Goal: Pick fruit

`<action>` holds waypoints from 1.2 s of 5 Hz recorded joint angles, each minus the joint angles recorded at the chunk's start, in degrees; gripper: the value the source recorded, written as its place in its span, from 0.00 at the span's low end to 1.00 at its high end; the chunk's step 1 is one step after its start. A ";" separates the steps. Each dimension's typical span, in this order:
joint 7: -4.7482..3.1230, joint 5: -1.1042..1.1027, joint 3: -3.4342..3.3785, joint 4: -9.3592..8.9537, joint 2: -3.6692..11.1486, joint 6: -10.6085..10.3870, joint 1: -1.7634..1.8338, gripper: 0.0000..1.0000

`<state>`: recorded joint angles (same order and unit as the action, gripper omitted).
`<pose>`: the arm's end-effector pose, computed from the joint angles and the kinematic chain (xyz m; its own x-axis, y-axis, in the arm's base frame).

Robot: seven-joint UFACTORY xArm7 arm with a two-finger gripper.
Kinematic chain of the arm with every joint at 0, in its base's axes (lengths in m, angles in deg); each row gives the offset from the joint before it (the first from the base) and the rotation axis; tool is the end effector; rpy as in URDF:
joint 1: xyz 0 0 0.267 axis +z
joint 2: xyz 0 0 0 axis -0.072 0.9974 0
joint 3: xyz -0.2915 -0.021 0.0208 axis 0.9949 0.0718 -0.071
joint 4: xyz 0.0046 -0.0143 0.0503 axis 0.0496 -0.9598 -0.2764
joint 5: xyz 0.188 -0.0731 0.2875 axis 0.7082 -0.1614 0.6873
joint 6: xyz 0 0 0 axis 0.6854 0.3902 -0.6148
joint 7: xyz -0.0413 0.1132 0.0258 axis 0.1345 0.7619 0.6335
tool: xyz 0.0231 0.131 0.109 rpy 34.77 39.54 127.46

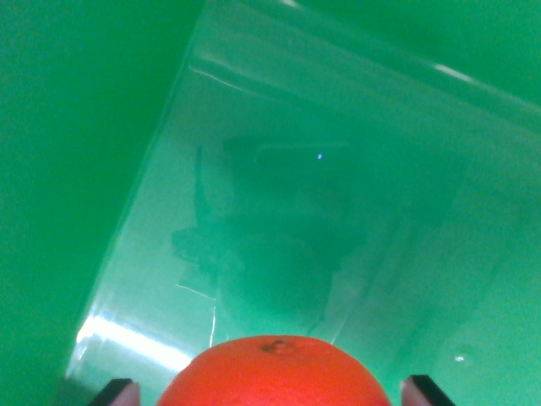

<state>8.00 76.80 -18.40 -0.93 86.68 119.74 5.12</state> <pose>0.4066 0.0728 0.1139 0.9114 0.3982 -0.1042 0.4027 -0.9150 0.0255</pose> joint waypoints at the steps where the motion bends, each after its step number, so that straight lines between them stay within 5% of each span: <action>1: 0.00 0.00 0.00 0.00 0.00 0.00 0.00 1.00; 4: -0.35 0.27 -0.05 3.09 -2.21 5.29 -0.03 1.00; 5: -0.35 0.27 -0.05 3.09 -2.21 5.29 -0.03 1.00; 6: -0.52 0.41 -0.08 4.67 -3.35 8.01 -0.05 1.00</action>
<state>7.47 77.21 -18.47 3.75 83.33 127.74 5.07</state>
